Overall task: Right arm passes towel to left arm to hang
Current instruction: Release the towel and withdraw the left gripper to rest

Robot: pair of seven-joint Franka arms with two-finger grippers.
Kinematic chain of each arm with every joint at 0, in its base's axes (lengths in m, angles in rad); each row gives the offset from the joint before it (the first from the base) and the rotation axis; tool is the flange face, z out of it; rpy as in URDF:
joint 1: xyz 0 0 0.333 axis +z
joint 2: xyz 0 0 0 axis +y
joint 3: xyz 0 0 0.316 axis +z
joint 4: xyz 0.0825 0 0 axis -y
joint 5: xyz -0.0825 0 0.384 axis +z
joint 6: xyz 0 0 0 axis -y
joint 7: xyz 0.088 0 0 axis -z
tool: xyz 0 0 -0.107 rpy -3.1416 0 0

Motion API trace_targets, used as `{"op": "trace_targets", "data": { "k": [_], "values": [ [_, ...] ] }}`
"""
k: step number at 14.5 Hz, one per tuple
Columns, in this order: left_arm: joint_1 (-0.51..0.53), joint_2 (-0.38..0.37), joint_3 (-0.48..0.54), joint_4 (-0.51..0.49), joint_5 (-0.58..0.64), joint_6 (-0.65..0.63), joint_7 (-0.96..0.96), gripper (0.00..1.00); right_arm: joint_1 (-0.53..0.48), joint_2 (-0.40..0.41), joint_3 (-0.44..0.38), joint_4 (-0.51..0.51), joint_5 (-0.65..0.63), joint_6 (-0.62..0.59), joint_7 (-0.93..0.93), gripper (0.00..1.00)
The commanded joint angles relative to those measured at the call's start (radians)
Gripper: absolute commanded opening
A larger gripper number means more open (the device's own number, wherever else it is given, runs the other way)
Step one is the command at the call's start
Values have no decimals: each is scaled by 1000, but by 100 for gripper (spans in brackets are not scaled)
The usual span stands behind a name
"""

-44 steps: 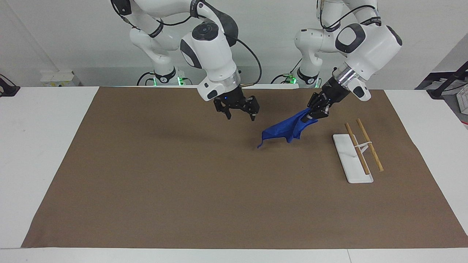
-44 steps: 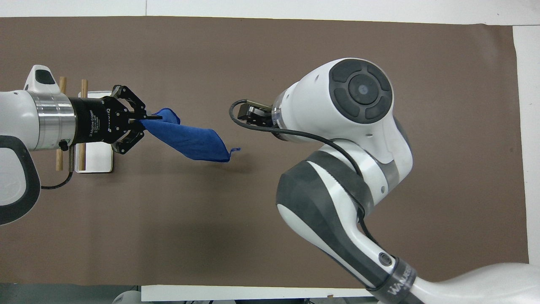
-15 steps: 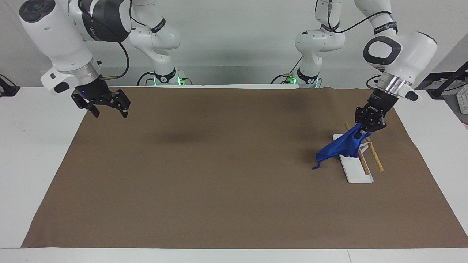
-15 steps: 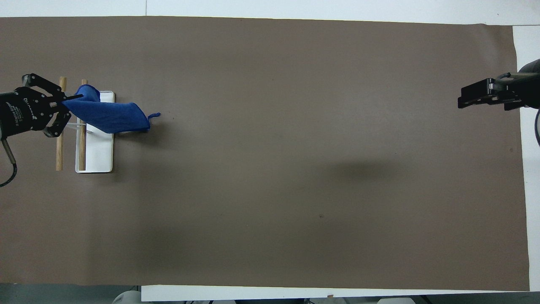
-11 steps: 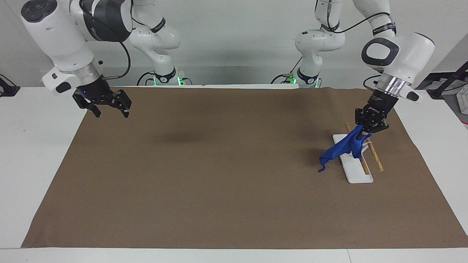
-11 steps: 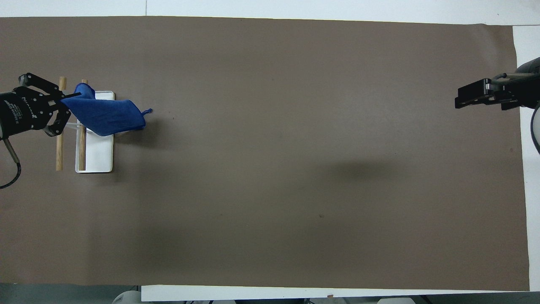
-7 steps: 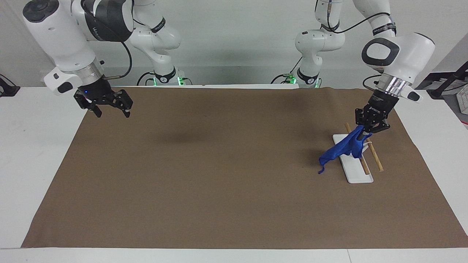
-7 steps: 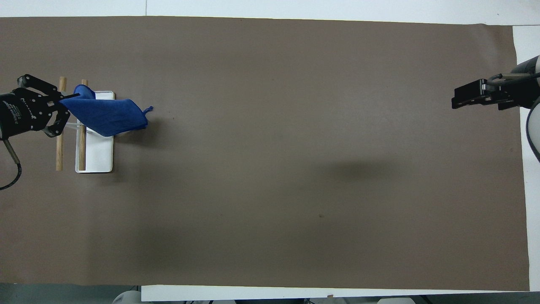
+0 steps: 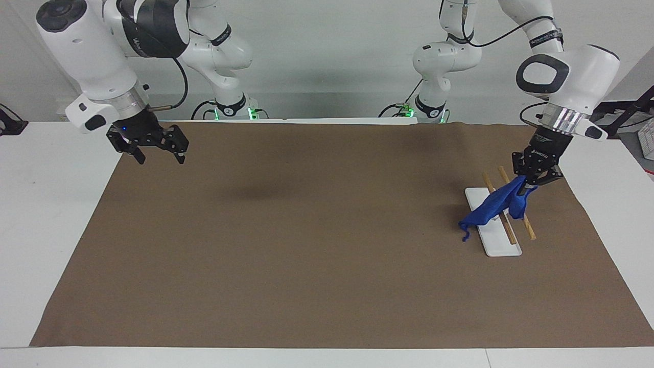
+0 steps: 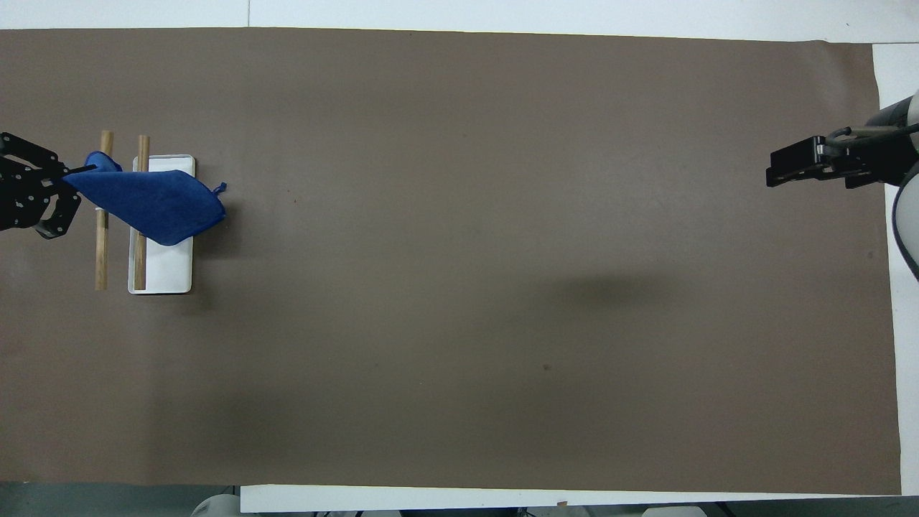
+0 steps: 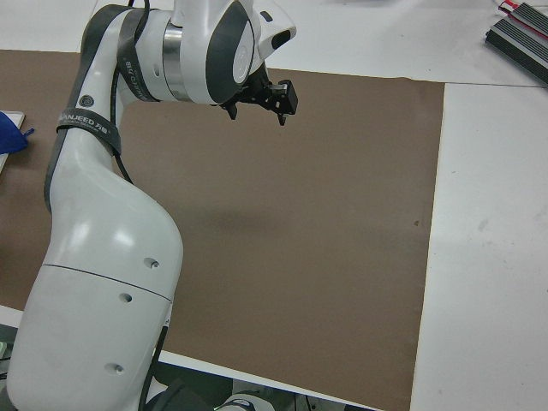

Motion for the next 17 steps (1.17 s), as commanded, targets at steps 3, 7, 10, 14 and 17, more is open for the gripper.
{"op": "trace_targets", "data": {
  "k": [3, 7, 10, 14, 17],
  "values": [
    [44, 4, -8, 23, 63, 37, 76, 0, -7, 1, 15, 13, 2, -17, -3, 100],
    [102, 12, -8, 45, 68, 32, 228, 0, -7, 1, 22, 13, 2, -19, -3, 100],
    [109, 12, -7, 40, 68, 34, 325, 0, -7, 1, 22, 13, 2, -19, -3, 100],
    [142, 9, -7, 20, 69, 29, 473, 0, -7, 1, 25, 13, 2, -19, -3, 100],
    [167, 15, -7, -1, 69, 34, 557, 0, -8, 1, 25, 13, 2, -22, -3, 100]
  ]
}}
